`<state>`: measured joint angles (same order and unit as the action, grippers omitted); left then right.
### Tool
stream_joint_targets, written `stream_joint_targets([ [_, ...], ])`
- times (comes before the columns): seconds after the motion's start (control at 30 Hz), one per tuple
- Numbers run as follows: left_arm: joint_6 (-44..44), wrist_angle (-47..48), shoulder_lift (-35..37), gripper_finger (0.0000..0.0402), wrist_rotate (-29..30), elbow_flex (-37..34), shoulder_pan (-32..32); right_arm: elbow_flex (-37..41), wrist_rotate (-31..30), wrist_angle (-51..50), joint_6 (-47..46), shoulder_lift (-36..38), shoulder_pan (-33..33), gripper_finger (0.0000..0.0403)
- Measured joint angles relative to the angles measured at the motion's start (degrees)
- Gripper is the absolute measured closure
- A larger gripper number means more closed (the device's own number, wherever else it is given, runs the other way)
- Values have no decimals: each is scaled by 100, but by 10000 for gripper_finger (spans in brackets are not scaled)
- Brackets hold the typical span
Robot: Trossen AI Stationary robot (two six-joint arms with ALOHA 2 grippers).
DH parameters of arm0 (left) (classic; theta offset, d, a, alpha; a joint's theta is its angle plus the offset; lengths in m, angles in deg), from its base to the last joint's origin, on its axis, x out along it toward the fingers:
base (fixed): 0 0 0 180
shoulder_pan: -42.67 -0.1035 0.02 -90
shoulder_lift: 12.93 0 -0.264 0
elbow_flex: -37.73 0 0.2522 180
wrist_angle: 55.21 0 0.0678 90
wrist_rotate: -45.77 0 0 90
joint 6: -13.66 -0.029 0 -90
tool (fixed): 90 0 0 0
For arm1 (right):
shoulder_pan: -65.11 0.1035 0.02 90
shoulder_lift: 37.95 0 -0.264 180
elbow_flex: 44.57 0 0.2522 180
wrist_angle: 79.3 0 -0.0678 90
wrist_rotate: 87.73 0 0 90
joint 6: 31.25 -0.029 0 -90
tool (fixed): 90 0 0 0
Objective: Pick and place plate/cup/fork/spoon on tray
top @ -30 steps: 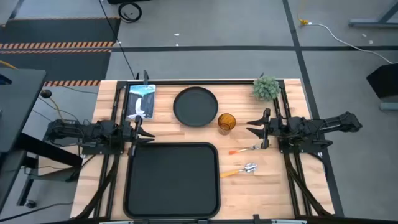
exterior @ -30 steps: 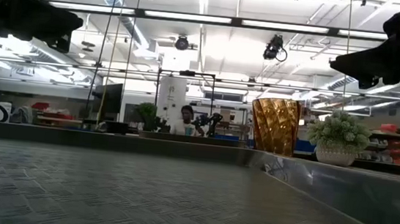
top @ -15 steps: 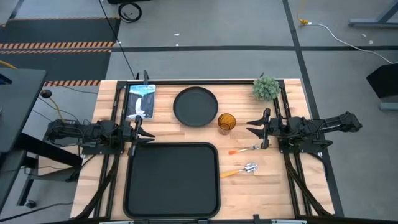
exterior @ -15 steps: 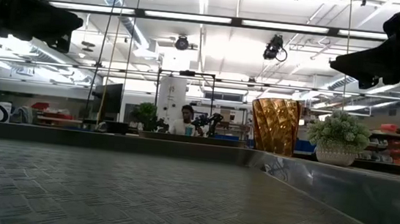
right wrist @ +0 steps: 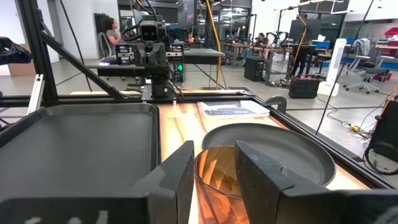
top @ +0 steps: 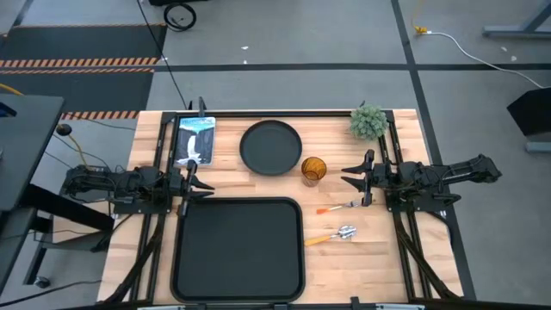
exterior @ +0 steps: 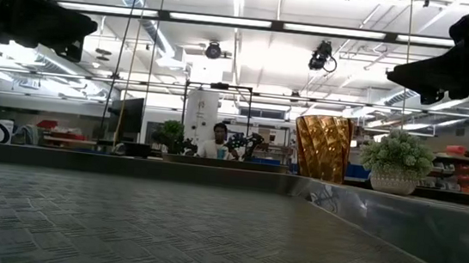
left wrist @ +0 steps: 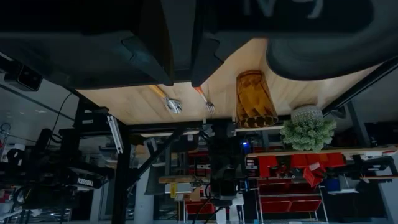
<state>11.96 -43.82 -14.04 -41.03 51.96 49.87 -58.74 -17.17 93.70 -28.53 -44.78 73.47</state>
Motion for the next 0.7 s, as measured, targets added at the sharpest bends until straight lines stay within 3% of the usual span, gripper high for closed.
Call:
stream_joint_targets([
  [0.57, 0, 2, -1, 338, 0, 0, -2, -2, 20, 0, -2, 0, 0, 282],
  [0.7, 0, 2, -1, 338, 0, 0, -2, 0, 39, 585, -286, -2, 1, 282],
])
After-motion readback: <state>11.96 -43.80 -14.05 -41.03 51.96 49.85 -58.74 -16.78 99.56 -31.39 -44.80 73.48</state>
